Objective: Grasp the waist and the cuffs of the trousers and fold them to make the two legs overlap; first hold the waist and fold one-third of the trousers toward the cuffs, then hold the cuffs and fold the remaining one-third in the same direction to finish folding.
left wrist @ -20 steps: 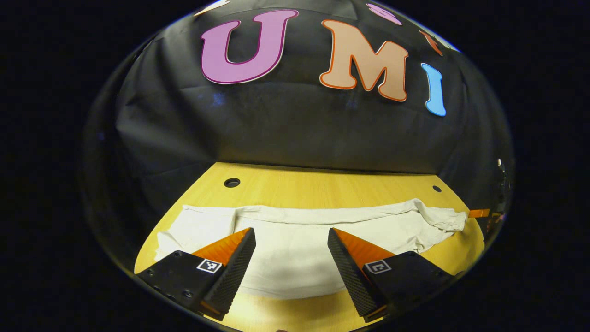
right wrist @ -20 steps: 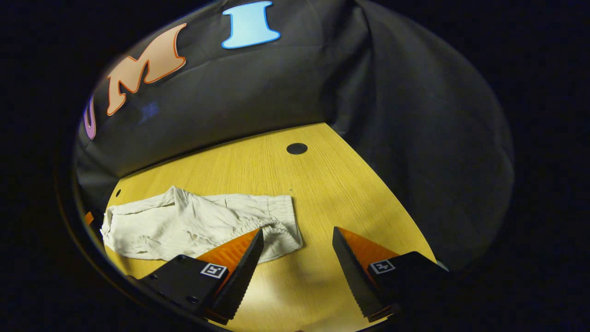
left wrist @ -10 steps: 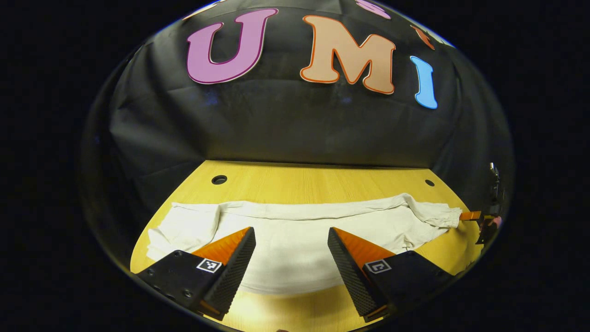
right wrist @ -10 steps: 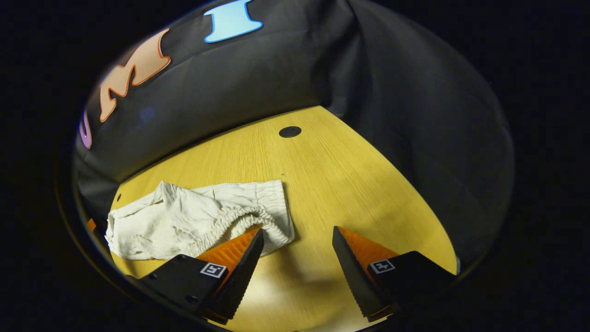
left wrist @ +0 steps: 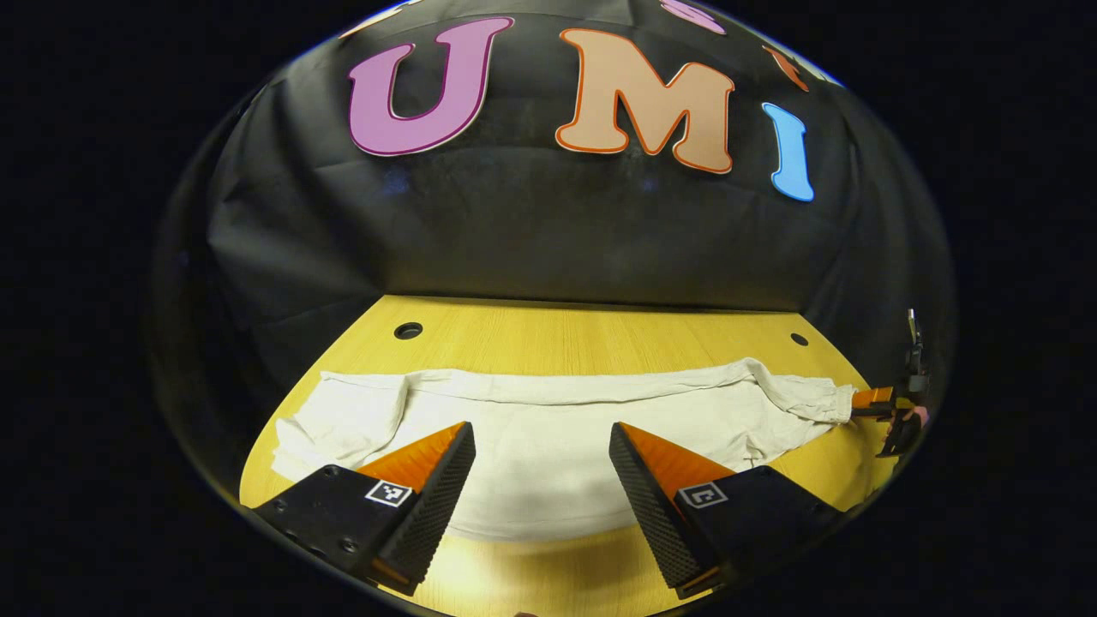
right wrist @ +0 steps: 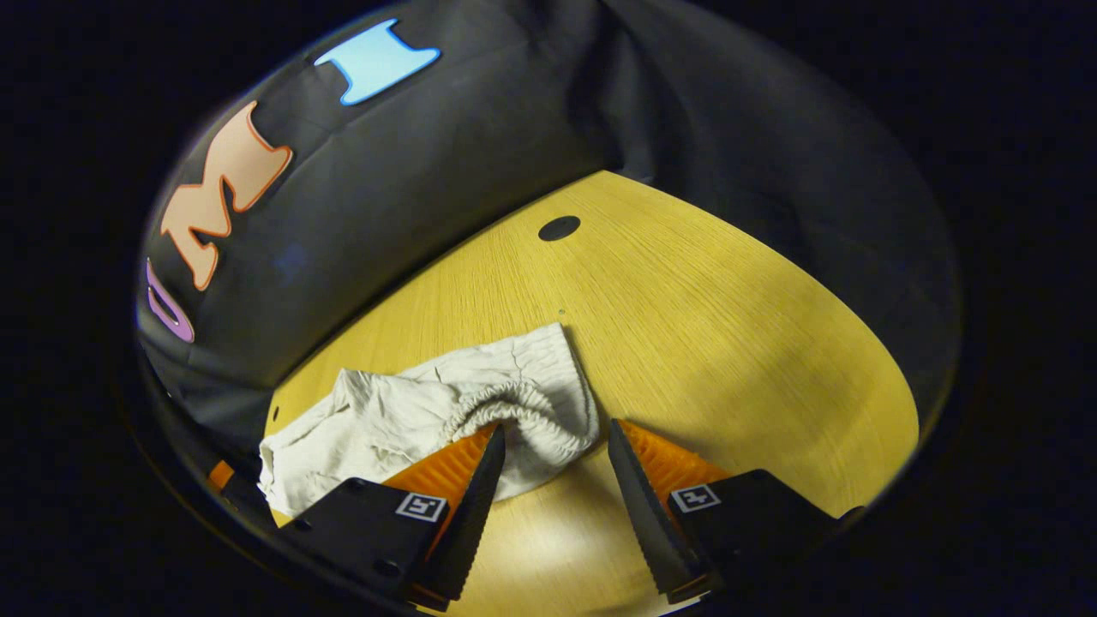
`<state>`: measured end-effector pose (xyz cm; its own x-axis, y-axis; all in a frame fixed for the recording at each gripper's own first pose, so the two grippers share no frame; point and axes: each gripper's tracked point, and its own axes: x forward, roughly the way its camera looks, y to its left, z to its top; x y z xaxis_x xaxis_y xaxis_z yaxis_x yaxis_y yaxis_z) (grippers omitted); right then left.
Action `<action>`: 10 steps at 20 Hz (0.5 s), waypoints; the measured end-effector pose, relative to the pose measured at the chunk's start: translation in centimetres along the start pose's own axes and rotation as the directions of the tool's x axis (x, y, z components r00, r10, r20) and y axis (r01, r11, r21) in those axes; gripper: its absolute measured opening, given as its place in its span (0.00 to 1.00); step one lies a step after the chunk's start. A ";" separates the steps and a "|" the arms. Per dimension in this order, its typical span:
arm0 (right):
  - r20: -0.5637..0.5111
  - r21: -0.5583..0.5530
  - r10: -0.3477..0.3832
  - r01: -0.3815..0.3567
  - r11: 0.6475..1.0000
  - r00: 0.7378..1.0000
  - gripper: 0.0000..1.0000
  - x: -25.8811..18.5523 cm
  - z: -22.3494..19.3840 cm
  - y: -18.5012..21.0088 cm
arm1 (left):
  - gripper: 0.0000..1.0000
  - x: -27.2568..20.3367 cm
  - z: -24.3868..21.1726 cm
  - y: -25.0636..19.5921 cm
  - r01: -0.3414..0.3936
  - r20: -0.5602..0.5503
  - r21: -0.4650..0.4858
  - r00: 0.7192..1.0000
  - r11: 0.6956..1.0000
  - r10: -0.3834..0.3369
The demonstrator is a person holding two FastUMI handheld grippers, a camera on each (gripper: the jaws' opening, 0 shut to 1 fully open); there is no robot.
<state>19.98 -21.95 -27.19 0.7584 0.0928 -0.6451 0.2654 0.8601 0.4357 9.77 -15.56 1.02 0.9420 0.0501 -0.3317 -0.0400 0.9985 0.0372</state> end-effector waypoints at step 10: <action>0.077 0.018 -0.034 0.032 0.999 0.996 0.18 -0.3 1.1 0.6 | 0.96 -0.9 0.3 -0.1 0.002 0.020 -0.017 1.000 1.000 -0.002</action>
<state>20.55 -22.03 -26.05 0.7929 0.0248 -0.6089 0.3002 0.8536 0.4257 9.06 -15.71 1.60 0.9487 0.0476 -0.3124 -0.0432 0.9988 0.0209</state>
